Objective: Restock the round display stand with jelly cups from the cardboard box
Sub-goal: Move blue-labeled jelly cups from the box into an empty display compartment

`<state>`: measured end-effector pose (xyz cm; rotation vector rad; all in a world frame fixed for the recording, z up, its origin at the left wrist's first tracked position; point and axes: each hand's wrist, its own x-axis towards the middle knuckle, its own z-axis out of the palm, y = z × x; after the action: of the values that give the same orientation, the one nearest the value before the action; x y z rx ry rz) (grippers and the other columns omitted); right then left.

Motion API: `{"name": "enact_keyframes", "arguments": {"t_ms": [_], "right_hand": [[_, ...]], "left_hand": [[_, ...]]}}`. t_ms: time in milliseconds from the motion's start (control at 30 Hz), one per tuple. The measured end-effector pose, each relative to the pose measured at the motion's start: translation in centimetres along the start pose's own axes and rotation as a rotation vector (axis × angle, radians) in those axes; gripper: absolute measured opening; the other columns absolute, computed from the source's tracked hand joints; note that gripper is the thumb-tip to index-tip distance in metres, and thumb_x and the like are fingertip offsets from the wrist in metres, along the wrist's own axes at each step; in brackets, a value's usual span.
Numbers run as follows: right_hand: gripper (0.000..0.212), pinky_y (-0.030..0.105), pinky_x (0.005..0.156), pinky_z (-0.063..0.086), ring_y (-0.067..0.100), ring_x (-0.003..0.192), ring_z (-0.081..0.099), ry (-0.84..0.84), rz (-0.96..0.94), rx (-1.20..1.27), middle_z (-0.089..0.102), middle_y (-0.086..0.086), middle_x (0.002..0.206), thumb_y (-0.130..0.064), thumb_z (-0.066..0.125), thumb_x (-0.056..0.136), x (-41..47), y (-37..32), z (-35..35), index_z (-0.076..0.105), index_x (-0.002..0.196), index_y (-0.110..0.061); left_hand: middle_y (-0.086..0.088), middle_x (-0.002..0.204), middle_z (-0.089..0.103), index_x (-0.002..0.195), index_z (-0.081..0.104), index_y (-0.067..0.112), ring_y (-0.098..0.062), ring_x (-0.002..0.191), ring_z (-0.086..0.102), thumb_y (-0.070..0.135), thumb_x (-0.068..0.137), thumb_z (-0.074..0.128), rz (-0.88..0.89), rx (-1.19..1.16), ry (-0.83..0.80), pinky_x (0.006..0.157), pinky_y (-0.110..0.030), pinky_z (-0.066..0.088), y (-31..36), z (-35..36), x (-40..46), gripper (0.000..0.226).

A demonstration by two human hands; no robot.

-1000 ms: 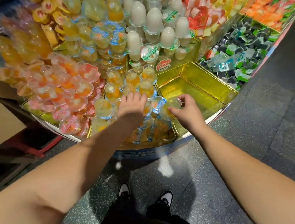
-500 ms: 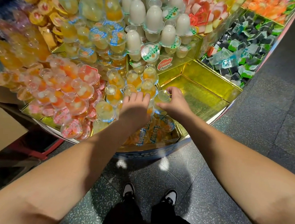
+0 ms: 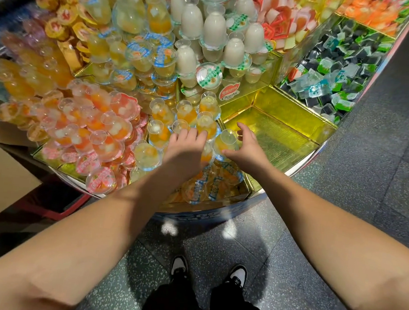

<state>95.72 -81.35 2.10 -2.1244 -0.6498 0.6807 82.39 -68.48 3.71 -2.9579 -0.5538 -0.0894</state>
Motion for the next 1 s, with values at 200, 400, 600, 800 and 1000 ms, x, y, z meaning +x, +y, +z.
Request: {"name": "enact_keyframes", "arguments": {"t_ms": [200, 400, 600, 800, 1000], "right_hand": [[0.095, 0.038, 0.106, 0.04, 0.022, 0.135, 0.041, -0.015, -0.004, -0.041, 0.031, 0.007, 0.153, -0.025, 0.079, 0.081, -0.2, 0.4, -0.3, 0.02, 0.155, -0.022], [0.099, 0.04, 0.111, 0.038, 0.023, 0.139, 0.037, -0.029, 0.02, -0.01, 0.027, 0.007, 0.156, -0.028, 0.082, 0.079, -0.8, 0.9, -0.7, 0.018, 0.156, -0.023], [0.096, 0.04, 0.11, 0.038, 0.024, 0.137, 0.039, -0.032, -0.025, -0.134, 0.031, 0.009, 0.154, -0.032, 0.08, 0.08, -1.0, 0.9, -2.2, 0.021, 0.155, -0.02], [0.09, 0.037, 0.108, 0.036, 0.028, 0.137, 0.04, -0.13, 0.018, -0.214, 0.033, 0.011, 0.153, -0.032, 0.079, 0.081, -0.3, 1.3, -0.7, 0.027, 0.153, -0.016], [0.078, 0.032, 0.094, 0.048, 0.021, 0.115, 0.058, -0.141, 0.032, -0.118, 0.056, 0.001, 0.13, -0.027, 0.079, 0.076, 0.9, 1.1, 0.4, 0.042, 0.145, -0.024]], "left_hand": [[-0.01, 0.119, 0.058, 0.131, 0.052, 0.01, -0.031, 0.108, 0.054, 0.055, 0.068, 0.079, -0.019, -0.024, -0.023, 0.089, -0.042, 0.043, 0.3, -0.3, -0.2, 0.082], [-0.008, 0.137, 0.046, 0.143, 0.039, 0.015, -0.028, 0.124, 0.042, 0.058, 0.077, 0.072, -0.067, -0.115, -0.066, 0.098, -0.041, 0.033, -0.2, -1.7, -0.4, 0.085], [-0.005, 0.144, 0.037, 0.146, 0.035, 0.019, -0.025, 0.132, 0.031, 0.056, 0.082, 0.066, -0.119, -0.215, -0.098, 0.108, -0.04, 0.023, -1.2, -3.8, -1.3, 0.08], [-0.004, 0.143, 0.04, 0.145, 0.036, 0.019, -0.025, 0.131, 0.031, 0.051, 0.087, 0.061, -0.133, -0.189, -0.191, 0.107, -0.041, 0.023, -0.2, -3.5, -1.0, 0.07], [-0.004, 0.144, 0.043, 0.148, 0.034, 0.021, -0.026, 0.13, 0.033, 0.045, 0.093, 0.058, -0.132, -0.157, -0.219, 0.105, -0.041, 0.024, -0.1, -2.5, -0.4, 0.065]]}}
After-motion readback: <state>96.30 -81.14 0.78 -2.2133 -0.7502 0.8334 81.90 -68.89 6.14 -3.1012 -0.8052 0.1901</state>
